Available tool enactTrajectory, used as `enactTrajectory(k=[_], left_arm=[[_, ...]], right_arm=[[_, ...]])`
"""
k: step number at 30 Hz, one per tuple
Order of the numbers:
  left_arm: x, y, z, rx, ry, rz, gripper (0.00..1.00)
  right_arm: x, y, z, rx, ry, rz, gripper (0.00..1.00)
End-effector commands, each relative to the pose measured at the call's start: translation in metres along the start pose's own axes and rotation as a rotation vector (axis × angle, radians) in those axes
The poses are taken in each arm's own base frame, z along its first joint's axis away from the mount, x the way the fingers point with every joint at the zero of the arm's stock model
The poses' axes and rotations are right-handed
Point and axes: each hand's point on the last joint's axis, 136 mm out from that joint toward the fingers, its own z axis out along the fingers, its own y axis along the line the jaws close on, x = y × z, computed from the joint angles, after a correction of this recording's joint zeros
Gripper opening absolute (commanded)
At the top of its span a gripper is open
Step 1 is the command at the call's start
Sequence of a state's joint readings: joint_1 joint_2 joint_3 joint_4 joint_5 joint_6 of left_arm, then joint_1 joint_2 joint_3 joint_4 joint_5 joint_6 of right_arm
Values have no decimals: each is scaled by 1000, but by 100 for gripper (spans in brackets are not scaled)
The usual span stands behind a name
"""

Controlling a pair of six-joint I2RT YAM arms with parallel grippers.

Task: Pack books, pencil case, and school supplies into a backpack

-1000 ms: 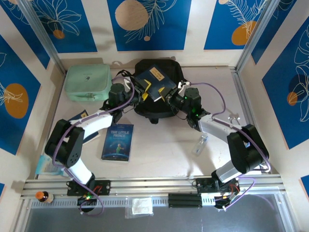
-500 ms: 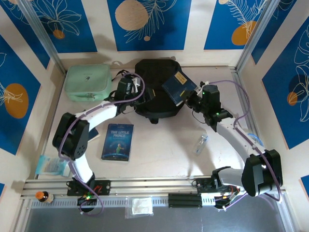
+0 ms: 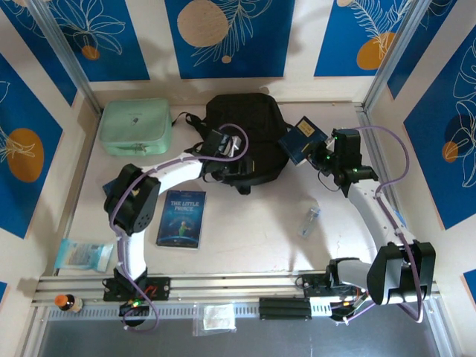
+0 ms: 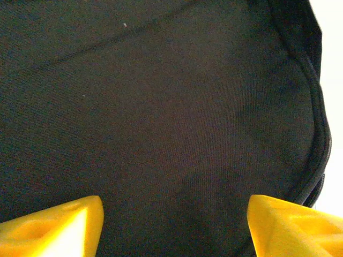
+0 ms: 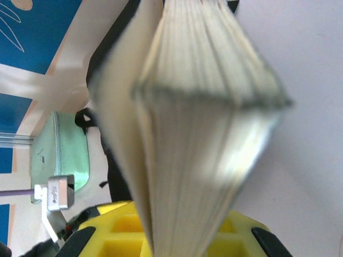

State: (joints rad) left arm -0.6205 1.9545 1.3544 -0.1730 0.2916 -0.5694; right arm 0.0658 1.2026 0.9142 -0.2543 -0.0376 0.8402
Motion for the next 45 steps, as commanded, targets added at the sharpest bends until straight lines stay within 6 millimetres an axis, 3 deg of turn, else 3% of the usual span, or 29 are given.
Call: enactTrajectory(k=[1, 5, 7, 15, 27, 37, 45], left_arm=[[51, -7, 8, 9, 140, -36, 70], [79, -46, 8, 108, 194, -20, 70], [81, -58, 4, 126, 193, 27, 70], [50, -88, -21, 144, 155, 348, 70], [44, -133, 12, 231, 168, 544, 57], [51, -154, 40, 265, 213, 517, 48], [51, -146, 54, 224, 225, 493, 35]], right_arm=[[-11, 16, -15, -52, -30, -38, 5], [-15, 12, -16, -50, -36, -23, 5], [-16, 11, -17, -49, -38, -17, 5], [-20, 0, -24, -38, -52, 12, 5], [-33, -39, -45, 40, -110, 85, 5], [-31, -57, -49, 59, -104, 123, 5], [-26, -60, -48, 58, -91, 131, 5]])
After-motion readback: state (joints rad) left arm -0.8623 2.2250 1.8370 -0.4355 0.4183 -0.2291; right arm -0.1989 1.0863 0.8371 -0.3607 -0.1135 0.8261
